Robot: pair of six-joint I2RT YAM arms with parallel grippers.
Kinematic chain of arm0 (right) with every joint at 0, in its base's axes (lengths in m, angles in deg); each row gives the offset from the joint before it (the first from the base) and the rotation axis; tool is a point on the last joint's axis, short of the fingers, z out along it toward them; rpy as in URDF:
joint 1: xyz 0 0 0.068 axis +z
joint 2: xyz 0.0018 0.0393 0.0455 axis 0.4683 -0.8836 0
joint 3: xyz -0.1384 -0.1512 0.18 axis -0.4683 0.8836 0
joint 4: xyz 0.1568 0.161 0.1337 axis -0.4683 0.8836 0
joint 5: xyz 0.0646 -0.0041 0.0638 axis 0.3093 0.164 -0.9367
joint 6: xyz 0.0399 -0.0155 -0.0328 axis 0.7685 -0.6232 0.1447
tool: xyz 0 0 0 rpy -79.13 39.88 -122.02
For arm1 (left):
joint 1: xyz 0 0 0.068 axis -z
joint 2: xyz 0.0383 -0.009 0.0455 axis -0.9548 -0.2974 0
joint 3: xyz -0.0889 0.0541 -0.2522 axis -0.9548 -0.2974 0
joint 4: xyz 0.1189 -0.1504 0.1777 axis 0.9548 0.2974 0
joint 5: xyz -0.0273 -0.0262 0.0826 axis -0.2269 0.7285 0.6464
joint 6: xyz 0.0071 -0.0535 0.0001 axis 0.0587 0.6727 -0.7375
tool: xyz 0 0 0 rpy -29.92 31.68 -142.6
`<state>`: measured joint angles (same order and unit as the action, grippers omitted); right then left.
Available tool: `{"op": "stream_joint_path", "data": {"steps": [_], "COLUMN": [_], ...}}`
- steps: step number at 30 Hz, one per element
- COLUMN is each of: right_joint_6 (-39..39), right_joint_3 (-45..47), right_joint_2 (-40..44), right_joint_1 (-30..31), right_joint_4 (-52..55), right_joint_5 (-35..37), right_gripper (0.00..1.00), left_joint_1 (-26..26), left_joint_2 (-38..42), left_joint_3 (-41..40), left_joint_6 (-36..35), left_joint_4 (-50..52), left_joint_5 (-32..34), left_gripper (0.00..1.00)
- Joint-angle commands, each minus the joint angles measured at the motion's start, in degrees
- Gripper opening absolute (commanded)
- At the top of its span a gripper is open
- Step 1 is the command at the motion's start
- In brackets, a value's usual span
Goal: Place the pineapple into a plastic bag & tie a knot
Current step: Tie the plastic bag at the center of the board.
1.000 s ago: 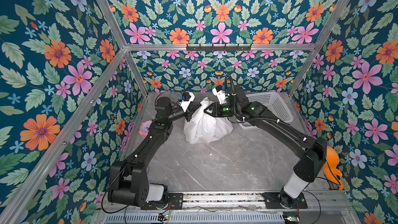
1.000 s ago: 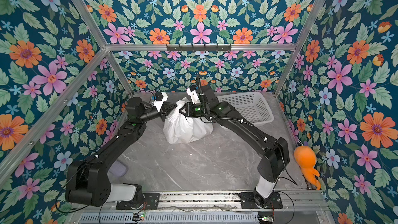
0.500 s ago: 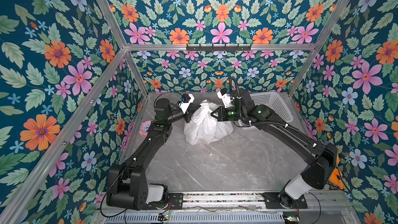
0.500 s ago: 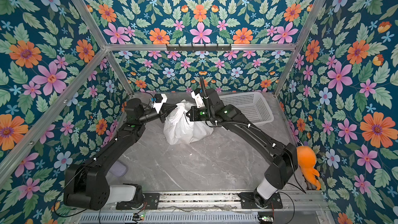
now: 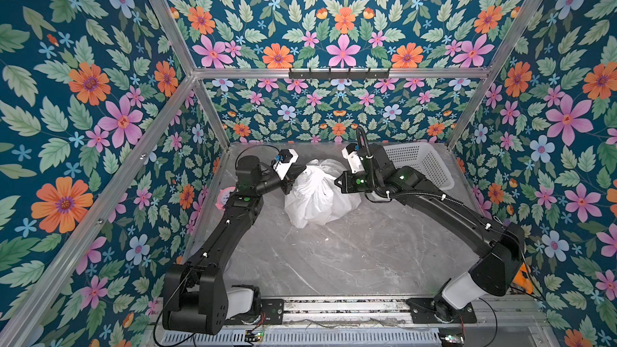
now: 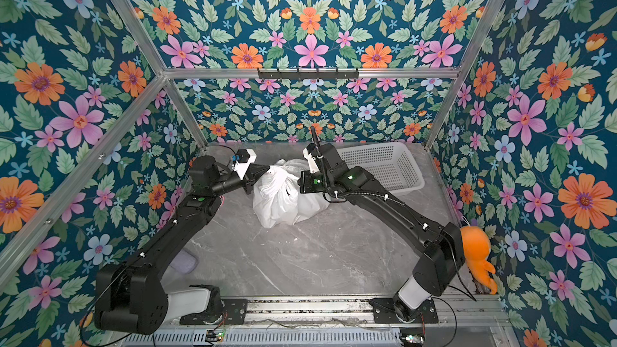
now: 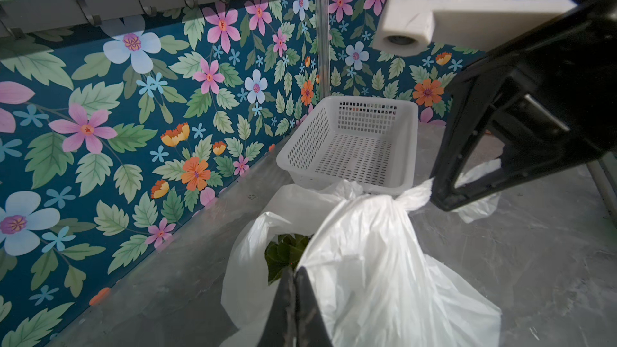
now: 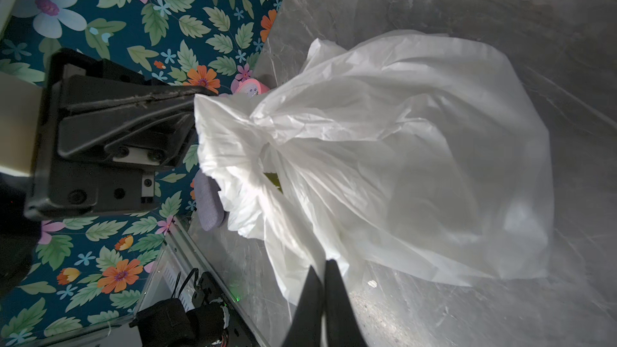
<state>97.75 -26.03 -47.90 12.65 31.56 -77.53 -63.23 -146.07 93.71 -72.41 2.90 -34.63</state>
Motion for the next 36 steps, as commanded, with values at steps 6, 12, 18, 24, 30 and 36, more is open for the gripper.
{"op": "stream_joint_path", "data": {"steps": [6,12,18,24,30,36], "right_joint_6": [-2.32,-3.58,-3.68,-4.81,-5.63,-6.38], "right_joint_3": [-0.45,-0.97,-1.07,-0.72,1.38,2.68], "right_joint_2": [-0.78,-1.12,-1.72,-1.83,-1.06,-0.17], "right_joint_1": [-0.19,-0.23,-0.18,-0.18,-0.19,-0.21], "right_joint_4": [1.46,-1.09,-4.90,-5.02,-8.32,-9.92], "right_joint_5": [-3.19,-7.37,-12.48,-12.09,-14.49,-15.48], "right_gripper": [0.00,0.00,0.00,0.00,0.00,0.00], "left_joint_1": [-0.56,-0.51,-0.25,-0.29,-0.38,-0.69], "left_joint_2": [-0.70,-2.62,-4.25,-3.59,-1.89,-0.97], "left_joint_3": [4.75,5.10,5.05,4.31,3.17,2.11], "left_joint_6": [-6.56,-6.18,-3.76,-3.70,-1.99,-2.80], "left_joint_4": [12.63,13.30,10.35,9.47,7.88,8.86], "left_joint_5": [-3.66,-6.09,-8.26,-7.52,-5.36,-3.11], "left_gripper": [0.00,0.00,0.02,0.04,0.31,0.38]}}
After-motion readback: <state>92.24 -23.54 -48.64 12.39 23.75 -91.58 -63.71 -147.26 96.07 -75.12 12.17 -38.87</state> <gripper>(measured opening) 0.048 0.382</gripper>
